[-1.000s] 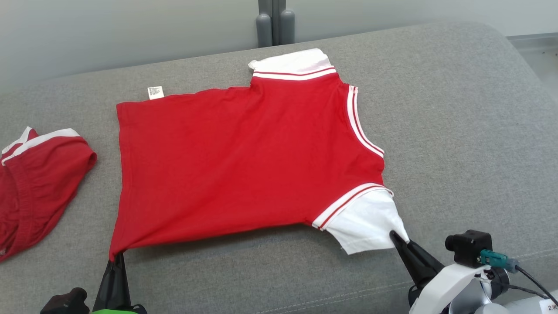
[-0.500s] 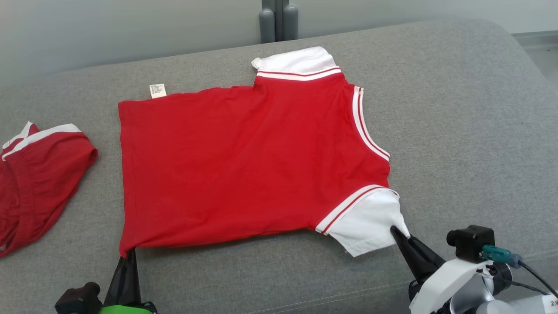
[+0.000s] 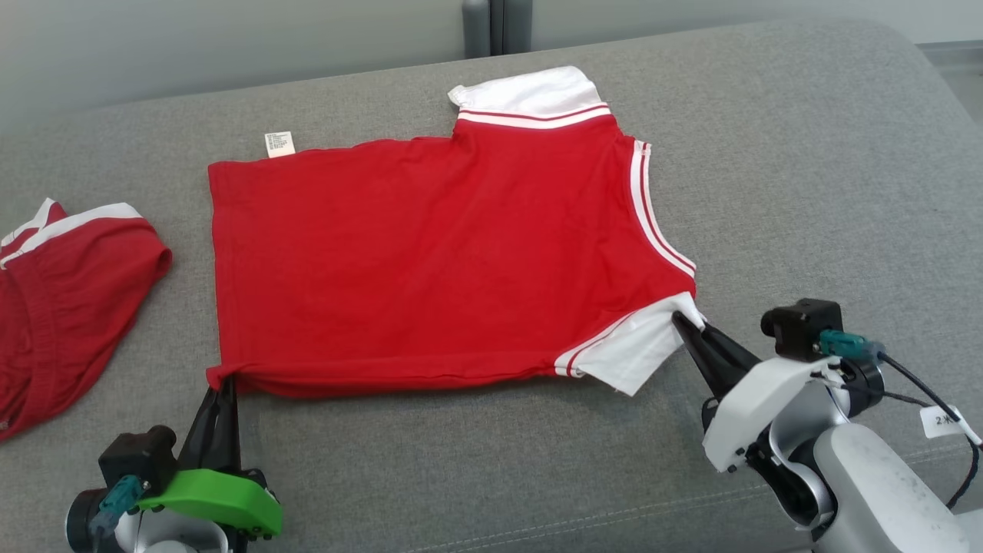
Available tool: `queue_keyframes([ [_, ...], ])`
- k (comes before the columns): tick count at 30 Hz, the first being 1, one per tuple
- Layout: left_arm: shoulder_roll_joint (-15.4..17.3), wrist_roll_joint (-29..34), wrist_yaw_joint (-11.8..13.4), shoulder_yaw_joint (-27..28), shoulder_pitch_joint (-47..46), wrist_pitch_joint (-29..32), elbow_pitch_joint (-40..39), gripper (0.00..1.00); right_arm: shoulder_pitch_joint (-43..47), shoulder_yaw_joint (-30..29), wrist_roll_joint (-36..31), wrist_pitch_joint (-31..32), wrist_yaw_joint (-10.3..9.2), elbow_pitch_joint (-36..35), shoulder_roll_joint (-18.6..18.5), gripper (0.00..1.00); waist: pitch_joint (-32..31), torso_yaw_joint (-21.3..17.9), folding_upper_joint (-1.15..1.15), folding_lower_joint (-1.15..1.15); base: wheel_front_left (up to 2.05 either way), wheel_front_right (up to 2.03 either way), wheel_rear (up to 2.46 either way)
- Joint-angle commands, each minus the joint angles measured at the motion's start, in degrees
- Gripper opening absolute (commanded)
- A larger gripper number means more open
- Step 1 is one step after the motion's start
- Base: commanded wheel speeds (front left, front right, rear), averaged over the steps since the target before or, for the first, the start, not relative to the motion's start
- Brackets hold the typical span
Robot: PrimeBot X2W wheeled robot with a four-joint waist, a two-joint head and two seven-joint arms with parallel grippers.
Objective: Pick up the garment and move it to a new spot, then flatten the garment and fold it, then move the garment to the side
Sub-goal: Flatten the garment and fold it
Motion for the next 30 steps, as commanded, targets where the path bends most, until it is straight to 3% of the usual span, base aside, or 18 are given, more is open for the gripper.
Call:
queue_keyframes([
  [1, 0.97, 0.26, -0.25, -0.58, -2.42, 0.01, 1.2, 0.0, -2.6, 0.92, 0.32, -0.15, -0.06, 1.94, -0.06, 0.0, 0.37, 0.33, 0.0, 0.0, 0.0, 0.0, 0.0],
  [11, 3.16, -0.46, -0.35, -3.33, -10.59, 0.19, 7.49, 0.0, -14.89, 5.08, 2.71, -1.88, -0.06, 12.98, 0.7, 0.0, 2.86, 0.6, 0.0, 0.0, 0.0, 0.0, 0.0],
  [30, 5.52, -2.46, -0.41, -8.98, -24.39, -0.24, 18.24, 0.0, -40.06, 14.07, 9.56, -4.56, -0.05, 41.62, 4.76, 0.0, 9.79, 3.17, 0.0, 0.0, 0.0, 0.0, 0.0],
])
